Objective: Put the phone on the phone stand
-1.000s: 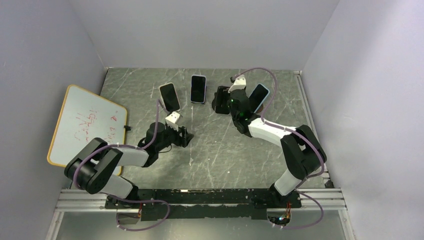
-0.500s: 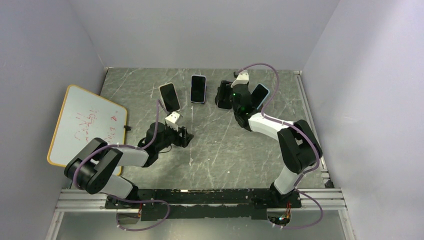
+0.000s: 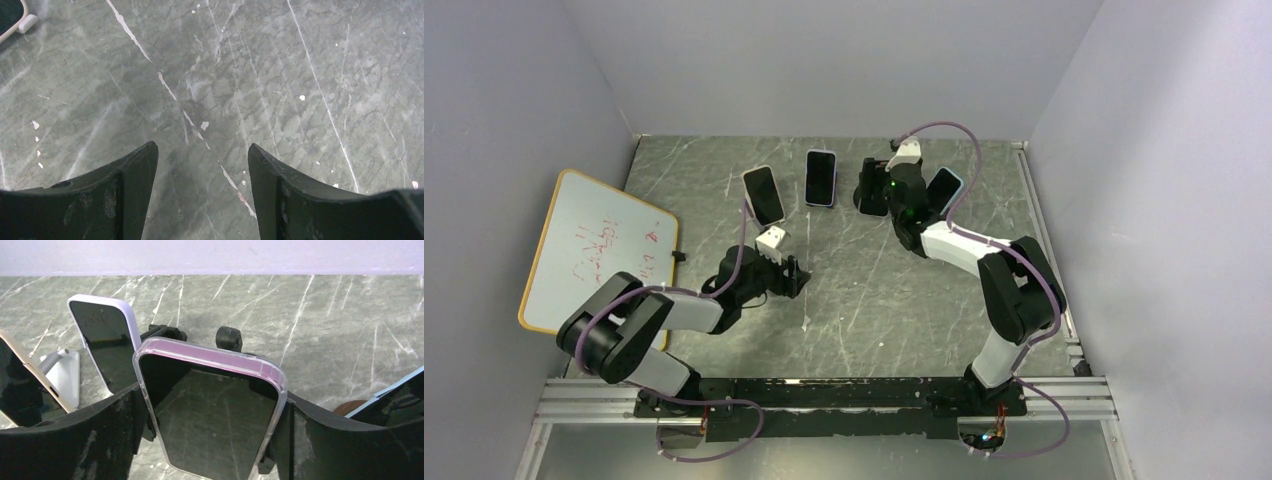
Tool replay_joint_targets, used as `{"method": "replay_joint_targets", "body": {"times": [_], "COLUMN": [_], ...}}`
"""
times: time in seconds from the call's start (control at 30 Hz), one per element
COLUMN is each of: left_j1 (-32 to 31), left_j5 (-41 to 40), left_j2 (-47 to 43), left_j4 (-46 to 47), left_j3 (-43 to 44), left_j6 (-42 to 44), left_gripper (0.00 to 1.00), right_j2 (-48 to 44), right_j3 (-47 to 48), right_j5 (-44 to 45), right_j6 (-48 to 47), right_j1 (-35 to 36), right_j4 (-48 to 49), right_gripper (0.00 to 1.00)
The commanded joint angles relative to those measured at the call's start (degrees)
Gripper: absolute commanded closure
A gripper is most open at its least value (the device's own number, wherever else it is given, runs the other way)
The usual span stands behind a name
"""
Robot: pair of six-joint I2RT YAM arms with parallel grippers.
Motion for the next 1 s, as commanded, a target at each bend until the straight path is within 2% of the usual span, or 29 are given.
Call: {"method": "replay_joint_targets", "body": {"times": [0.0,0.1,0.4,0.73,0.97], "left_j1": [-0.4,-0.4,-0.4,-0.4,-0.3], "left_j5": [0.3,0.3,0.6,0.5,-3.1], "left_j2": [0.7,0.8,0.6,-2.0,-13.1], "left_j4": [0.0,-0.3,-0.3,-0.9,-10.4], "left_j3": [1.0,1.4,1.2,1.1,3.8], "left_j6": [-0.6,-0.6,-1.1,-1.6,-2.8], "left_gripper": [0.29,0.29,0.29,0.29,0.28], "right_j2": [-0.5,-1.1,-3.7,-10.9,-17.1], "right_j3": [1.7,2.1,1.9,-2.3,-5.7], "right_j5": [-1.0,-1.6,-2.5,-3.2,-2.5], "right_j6": [-2.3,-2.5,-1.7,-2.0,-2.3], "right_j1": [-0.6,-0.6,-0.7,-0.7,-1.8], "right_j4": [-1.5,-2.2,-4.5,-8.2,-10.0], "right_gripper": [0.10,0.01,0.00,0.00,0.00]}}
